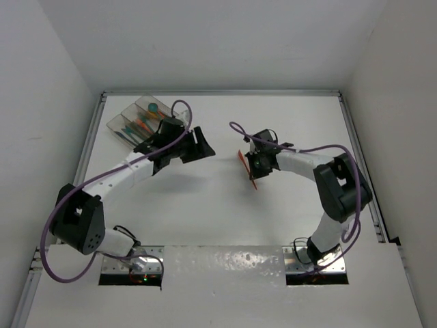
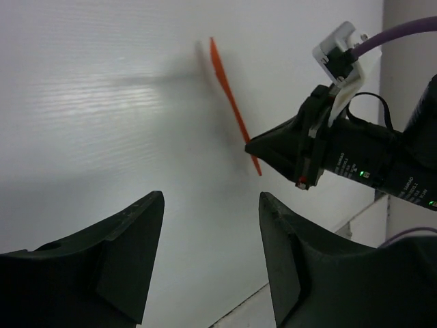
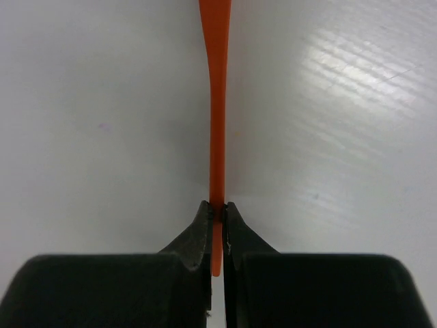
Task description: Sort the eating utensils into containers
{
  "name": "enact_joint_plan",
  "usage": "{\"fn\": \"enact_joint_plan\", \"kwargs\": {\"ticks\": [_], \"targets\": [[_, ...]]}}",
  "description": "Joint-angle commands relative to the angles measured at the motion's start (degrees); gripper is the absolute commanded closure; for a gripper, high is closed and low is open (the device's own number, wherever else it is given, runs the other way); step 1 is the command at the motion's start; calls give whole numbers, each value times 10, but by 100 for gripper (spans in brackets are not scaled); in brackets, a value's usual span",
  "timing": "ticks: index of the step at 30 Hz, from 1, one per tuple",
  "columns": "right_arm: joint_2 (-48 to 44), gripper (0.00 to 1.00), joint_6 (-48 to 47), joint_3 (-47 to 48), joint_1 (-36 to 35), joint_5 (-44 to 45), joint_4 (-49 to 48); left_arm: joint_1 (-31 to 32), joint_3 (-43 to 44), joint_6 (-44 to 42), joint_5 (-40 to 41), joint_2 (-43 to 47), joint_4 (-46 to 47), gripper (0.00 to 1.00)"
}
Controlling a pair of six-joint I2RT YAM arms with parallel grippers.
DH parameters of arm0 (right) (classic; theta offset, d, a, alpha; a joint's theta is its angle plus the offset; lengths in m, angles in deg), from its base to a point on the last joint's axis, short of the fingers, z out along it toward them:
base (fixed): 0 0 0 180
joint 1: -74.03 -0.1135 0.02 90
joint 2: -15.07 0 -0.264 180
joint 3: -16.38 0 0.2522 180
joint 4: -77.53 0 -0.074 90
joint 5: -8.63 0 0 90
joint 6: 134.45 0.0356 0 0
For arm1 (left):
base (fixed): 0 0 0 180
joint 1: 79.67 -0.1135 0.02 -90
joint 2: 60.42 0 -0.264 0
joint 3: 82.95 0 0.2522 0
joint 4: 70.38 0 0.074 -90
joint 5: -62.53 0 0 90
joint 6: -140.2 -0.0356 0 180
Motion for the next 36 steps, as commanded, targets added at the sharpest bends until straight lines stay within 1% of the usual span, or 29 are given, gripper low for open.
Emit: {"fn": "enact_joint_plan", "kwargs": {"ticks": [1, 5, 12, 16, 17, 19, 20, 21, 22, 24, 25, 28, 29, 31, 32, 33, 35, 36], "targets": [[-79, 100, 23, -10, -18, -55, -42, 34, 7, 22, -30, -9, 85, 44], [-127, 100, 45, -14, -35, -74, -49, 53, 16, 38, -40, -39, 121, 42], [-186, 100, 86, -17, -48, -121, -73, 85, 66, 46, -26, -94, 122, 40], [-197, 100, 93, -4, -56, -134, -71, 96, 88, 59, -19, -112, 134, 40], [-202, 100, 95, -2, -58, -135, -73, 98, 92, 60, -11, -114, 134, 42], [-203, 100, 97, 2, -64, -134, -74, 99, 105, 62, -7, -124, 133, 47], [-204, 100, 97, 4, -64, -135, -76, 99, 110, 63, -6, -129, 129, 55], [-203, 100, 97, 5, -67, -135, -76, 99, 114, 63, -5, -132, 127, 61], [-203, 100, 98, 6, -67, -136, -76, 99, 121, 65, -5, -139, 121, 75], [-205, 100, 99, 7, -67, -136, -77, 98, 124, 65, -3, -139, 115, 89], [-204, 96, 99, 7, -68, -134, -77, 99, 124, 66, 6, -137, 113, 100], [-205, 85, 95, 8, -68, -123, -70, 93, 127, 62, 38, -126, 88, 100], [-207, 73, 95, 4, -68, -117, -70, 81, 124, 59, 42, -122, 83, 100], [-214, 62, 90, -1, -68, -108, -69, 55, 119, 58, 47, -111, 65, 100], [-218, 55, 88, -7, -67, -99, -66, 17, 113, 58, 44, -106, 60, 100], [-225, 52, 83, -11, -68, -91, -63, -7, 109, 58, 41, -94, 50, 100], [-238, 46, 70, -19, -68, -70, -51, -108, 107, 47, 49, -78, 26, 100], [-240, 45, 66, -19, -68, -64, -46, -108, 112, 39, 54, -74, 17, 100]]}}
